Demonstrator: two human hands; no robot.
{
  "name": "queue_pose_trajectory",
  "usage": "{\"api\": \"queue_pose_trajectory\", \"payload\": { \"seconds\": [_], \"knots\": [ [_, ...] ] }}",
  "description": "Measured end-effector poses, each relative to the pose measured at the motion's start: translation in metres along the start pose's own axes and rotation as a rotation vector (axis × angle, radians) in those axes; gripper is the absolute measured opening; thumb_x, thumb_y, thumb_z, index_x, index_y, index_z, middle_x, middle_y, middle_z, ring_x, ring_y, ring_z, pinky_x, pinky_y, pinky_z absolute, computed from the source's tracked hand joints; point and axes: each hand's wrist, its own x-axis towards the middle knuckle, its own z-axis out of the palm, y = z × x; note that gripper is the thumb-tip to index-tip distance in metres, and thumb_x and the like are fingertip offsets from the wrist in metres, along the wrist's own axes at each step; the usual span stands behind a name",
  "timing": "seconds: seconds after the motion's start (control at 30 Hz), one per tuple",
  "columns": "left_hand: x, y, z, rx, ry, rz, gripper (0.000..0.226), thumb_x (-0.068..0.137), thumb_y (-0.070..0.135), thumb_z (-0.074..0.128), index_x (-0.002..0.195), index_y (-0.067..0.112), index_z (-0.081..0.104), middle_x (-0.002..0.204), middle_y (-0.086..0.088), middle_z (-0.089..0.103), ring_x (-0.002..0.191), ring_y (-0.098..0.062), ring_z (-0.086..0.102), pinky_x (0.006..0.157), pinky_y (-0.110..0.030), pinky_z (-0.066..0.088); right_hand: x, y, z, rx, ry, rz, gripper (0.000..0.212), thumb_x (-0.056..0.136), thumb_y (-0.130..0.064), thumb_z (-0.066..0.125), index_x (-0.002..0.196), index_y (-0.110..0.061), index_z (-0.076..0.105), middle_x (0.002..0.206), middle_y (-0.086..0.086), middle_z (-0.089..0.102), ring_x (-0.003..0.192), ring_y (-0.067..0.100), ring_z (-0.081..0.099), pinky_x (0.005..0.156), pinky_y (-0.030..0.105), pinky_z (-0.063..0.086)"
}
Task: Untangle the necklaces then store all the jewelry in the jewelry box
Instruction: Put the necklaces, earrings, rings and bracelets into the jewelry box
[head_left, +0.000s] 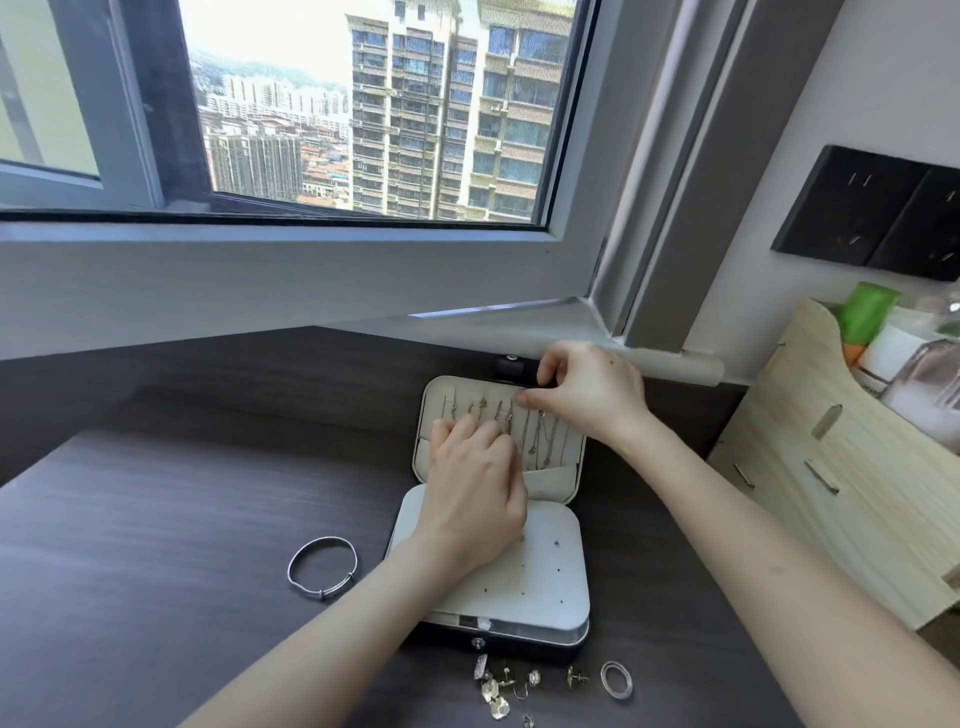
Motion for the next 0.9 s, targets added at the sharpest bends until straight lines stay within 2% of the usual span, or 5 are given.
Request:
{"api": "queue_pose_trajectory", "payload": {
  "seconds": [0.13,0.3,0.47,0.73,0.9],
  "knots": [
    [-0.001,0.001,-0.002,-0.001,0.004,0.008,0.014,0.068,0.024,0.045,0.059,0.015,0.05,0.064,0.002,0.051,0.066,-0.023,0.046,0.064,-0.033,0.019,-0.008,0.012,-0.011,0.244,-0.086,0.031,0.031,0.067,-0.045,0.079,0.083,-0.026,0.061,0.076,-0.012,0.054,0.073,0.008,0.052,0.066,0.03,0.044],
    [-0.001,-0.001,0.001,0.003,-0.011,0.009,0.014,0.068,0.025,0.044,0.059,0.015,0.05,0.064,0.002,0.051,0.066,-0.023,0.046,0.067,-0.034,0.026,-0.023,0.032,-0.002,0.426,-0.156,0.108,0.04,0.069,-0.025,0.082,0.104,-0.021,0.062,0.102,-0.002,0.061,0.096,0.012,0.058,0.086,0.033,0.05],
    [-0.002,0.0,0.002,0.015,-0.032,0.004,0.016,0.068,0.025,0.043,0.06,0.015,0.051,0.064,0.002,0.051,0.067,-0.024,0.047,0.067,-0.034,0.025,-0.036,0.032,0.018,0.648,-0.152,0.146,0.032,0.076,-0.012,0.076,0.105,-0.013,0.062,0.097,-0.001,0.071,0.09,0.012,0.068,0.083,0.035,0.055],
    [-0.002,-0.001,0.003,0.035,-0.016,0.026,0.014,0.068,0.024,0.045,0.059,0.015,0.05,0.063,0.002,0.05,0.065,-0.023,0.046,0.065,-0.033,0.023,-0.039,0.029,0.026,0.683,-0.123,0.191,0.059,0.063,-0.004,0.081,0.112,-0.02,0.051,0.1,-0.002,0.064,0.094,0.013,0.063,0.079,0.029,0.054],
    [0.0,-0.002,0.004,0.042,0.018,0.027,0.015,0.067,0.025,0.045,0.058,0.015,0.051,0.06,0.002,0.049,0.062,-0.023,0.045,0.063,-0.032,0.02,-0.04,0.03,0.028,0.572,-0.128,0.228,0.075,0.062,-0.016,0.085,0.126,-0.021,0.045,0.117,-0.001,0.059,0.108,0.016,0.057,0.091,0.039,0.049]
  ]
}}
